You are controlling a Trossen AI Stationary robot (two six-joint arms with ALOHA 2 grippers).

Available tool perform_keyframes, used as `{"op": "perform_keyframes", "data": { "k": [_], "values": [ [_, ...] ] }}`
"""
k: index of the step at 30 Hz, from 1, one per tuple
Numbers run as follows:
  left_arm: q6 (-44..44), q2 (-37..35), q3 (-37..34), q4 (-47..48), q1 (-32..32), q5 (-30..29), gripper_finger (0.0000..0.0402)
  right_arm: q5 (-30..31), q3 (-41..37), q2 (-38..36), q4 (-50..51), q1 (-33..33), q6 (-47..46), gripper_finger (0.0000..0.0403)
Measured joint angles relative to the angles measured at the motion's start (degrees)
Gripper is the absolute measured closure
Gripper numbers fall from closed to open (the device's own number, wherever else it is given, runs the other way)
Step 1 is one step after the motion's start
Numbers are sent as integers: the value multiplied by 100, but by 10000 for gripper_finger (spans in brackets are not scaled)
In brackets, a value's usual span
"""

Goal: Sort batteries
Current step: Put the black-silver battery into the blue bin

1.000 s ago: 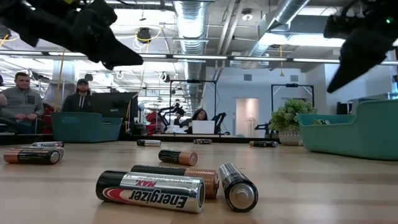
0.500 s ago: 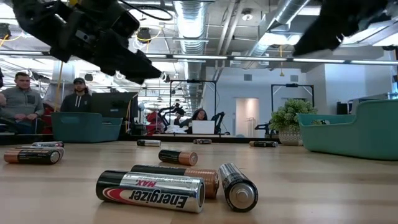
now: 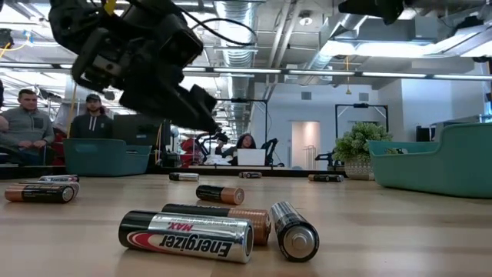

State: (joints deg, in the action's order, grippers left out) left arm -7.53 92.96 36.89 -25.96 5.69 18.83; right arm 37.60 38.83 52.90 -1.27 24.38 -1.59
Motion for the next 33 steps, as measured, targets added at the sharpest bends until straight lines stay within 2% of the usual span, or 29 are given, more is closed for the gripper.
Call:
{"op": "perform_keyframes", "data": {
  "k": [7,14,30,33],
  "values": [
    [-38,453,225,116,189,-164,227,-16,0,53,-598,51,422,179],
    [-125,479,328,364,326,-279,210,-260,0,404,-1578,183,1151,179],
    [-123,474,323,834,669,-862,211,-269,0,785,-1777,55,1215,179],
    [295,298,317,1408,591,-1401,211,-267,0,785,-1775,59,1213,179]
  ]
}}
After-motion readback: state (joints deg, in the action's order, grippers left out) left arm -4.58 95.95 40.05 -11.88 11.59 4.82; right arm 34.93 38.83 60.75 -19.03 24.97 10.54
